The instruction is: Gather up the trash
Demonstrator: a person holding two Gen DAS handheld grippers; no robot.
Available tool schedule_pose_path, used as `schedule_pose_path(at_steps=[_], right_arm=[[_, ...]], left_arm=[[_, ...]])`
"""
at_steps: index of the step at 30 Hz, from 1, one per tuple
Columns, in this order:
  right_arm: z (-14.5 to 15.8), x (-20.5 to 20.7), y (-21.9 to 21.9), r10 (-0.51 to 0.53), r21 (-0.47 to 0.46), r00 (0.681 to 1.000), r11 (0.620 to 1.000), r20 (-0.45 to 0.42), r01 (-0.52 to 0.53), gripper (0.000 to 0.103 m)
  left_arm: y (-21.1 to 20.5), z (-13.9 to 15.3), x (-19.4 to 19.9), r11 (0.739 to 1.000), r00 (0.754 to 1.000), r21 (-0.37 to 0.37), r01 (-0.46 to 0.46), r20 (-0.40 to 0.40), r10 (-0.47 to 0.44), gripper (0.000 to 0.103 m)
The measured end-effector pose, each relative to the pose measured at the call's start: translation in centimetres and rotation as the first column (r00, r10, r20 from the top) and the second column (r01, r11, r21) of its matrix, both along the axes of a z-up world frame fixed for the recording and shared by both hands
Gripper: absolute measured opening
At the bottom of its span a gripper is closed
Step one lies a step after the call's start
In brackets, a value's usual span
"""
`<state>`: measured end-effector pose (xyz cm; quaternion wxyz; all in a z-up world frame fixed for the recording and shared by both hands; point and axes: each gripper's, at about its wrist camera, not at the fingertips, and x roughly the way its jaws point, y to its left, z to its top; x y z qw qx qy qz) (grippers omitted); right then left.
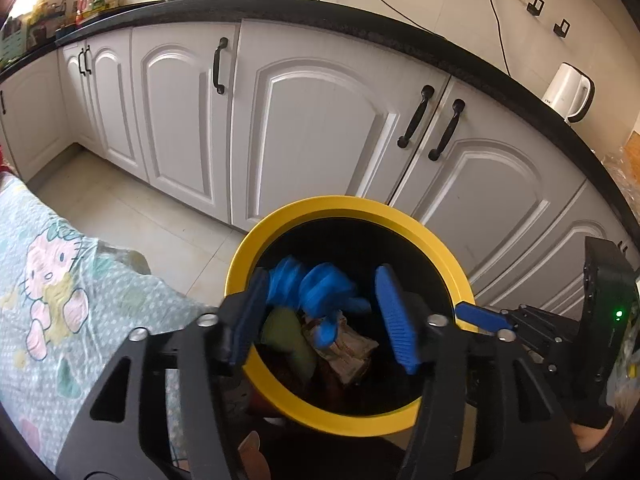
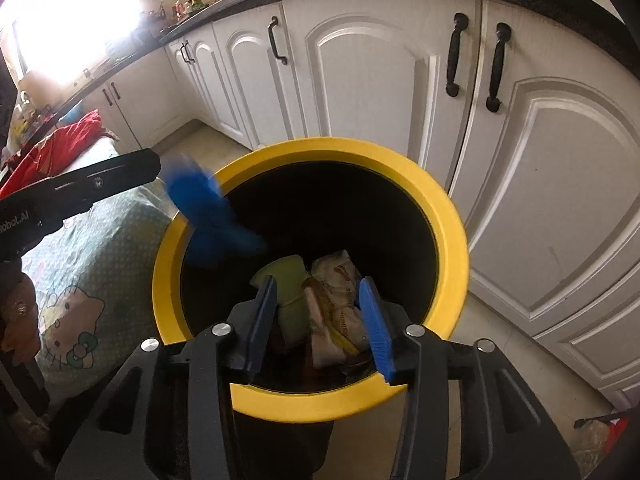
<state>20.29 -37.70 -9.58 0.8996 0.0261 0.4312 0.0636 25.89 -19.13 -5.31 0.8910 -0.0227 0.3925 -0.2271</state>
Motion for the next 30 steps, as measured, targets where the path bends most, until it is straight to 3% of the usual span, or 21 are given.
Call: schedule_pose_path(at_steps=[11, 18, 30], right_arm=[[1.8, -1.8, -1.0, -0.047, 0.018, 0.997, 0.999, 0.053, 0.046, 0.074], [3.0, -3.4, 0.0, -0.036, 0.019, 0.994, 0.999, 0.103, 0.034, 0.087], [5.6, -7.3, 3.3, -0.011, 0.006, 0.976, 1.0, 0.218, 0.01, 0.097]], left_arm=[[2.3, 0.5, -1.1, 0.999, 0.999, 0.002, -0.039, 0.001, 0.039, 0.092], [4.2, 1.9, -2.6, 0.998, 0.998, -0.007, -0.058, 0.027, 0.058, 0.092], [8.4, 4.9, -7.3, 0.991, 0.985, -0.009, -0.131, 0.115, 0.131, 0.092]])
